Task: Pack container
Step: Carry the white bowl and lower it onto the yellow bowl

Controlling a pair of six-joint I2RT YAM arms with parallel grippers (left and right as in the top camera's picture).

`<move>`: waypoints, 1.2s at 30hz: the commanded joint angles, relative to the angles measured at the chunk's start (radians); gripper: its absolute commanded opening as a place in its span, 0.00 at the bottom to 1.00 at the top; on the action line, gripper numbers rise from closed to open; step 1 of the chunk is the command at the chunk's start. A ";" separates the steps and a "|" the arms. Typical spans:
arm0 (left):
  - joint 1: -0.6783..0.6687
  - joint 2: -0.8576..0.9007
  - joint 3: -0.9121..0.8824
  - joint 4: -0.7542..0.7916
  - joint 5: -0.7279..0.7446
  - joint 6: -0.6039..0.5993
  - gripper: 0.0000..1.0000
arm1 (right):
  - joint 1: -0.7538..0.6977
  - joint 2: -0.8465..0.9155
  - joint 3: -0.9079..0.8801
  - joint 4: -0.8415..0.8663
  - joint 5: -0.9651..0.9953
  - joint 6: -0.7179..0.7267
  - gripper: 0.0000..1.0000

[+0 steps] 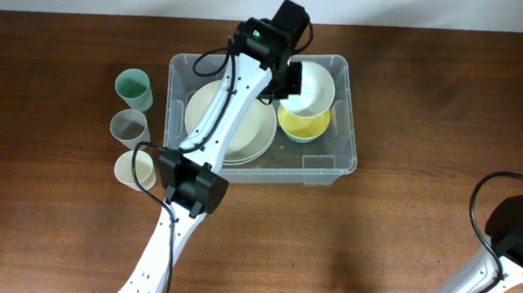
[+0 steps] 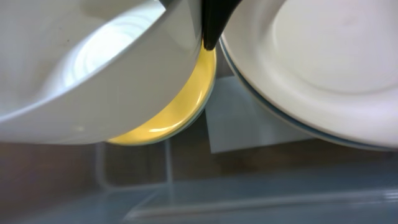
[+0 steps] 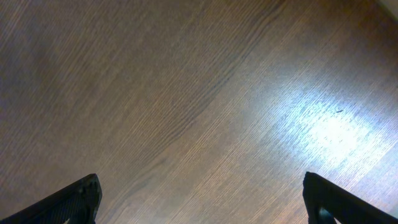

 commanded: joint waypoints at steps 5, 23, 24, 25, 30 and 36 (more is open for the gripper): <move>-0.002 0.078 -0.005 -0.016 0.064 0.016 0.01 | -0.007 0.013 -0.003 0.000 0.012 0.005 0.99; -0.008 0.097 -0.002 0.002 0.133 0.056 0.27 | -0.007 0.013 -0.003 0.000 0.012 0.005 0.99; -0.007 0.097 0.004 0.003 0.138 0.058 0.27 | -0.007 0.013 -0.003 0.000 0.012 0.005 0.99; -0.006 0.097 0.012 0.004 0.145 0.068 0.27 | -0.007 0.013 -0.003 0.000 0.012 0.005 0.99; -0.005 0.097 0.080 -0.010 0.151 0.080 0.27 | -0.007 0.013 -0.003 0.000 0.012 0.005 0.99; -0.003 0.097 0.135 -0.024 0.148 0.091 0.27 | -0.007 0.013 -0.003 0.000 0.012 0.005 0.99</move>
